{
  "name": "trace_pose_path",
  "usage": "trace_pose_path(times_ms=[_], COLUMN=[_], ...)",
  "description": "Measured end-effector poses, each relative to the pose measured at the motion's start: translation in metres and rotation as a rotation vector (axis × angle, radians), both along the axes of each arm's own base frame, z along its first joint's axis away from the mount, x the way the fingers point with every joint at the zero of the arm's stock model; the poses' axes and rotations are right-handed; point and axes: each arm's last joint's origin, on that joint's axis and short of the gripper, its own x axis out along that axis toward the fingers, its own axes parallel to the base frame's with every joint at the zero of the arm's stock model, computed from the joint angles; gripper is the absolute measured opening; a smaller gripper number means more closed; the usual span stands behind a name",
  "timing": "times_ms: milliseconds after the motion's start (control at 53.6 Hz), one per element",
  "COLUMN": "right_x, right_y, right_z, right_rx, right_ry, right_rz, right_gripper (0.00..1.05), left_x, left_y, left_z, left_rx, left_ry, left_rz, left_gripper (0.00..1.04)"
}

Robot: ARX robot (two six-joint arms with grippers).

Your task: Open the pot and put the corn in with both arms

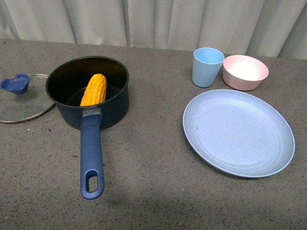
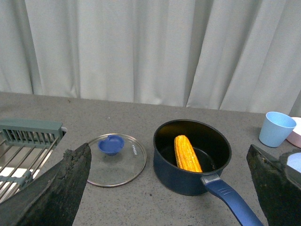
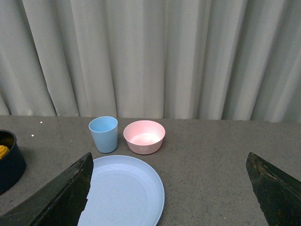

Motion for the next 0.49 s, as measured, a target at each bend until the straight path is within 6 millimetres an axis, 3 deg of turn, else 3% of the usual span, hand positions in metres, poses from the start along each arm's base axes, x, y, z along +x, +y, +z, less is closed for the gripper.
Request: trace_pose_path(times_ms=[485], right_x=[0.0], right_y=[0.0], right_z=[0.0], right_rx=[0.0], right_ry=[0.0], right_rz=[0.0], right_gripper=[0.95], left_x=[0.0], left_y=[0.0], left_z=[0.0], left_rx=[0.0], left_ry=[0.0], left_rz=[0.0], left_gripper=[0.98])
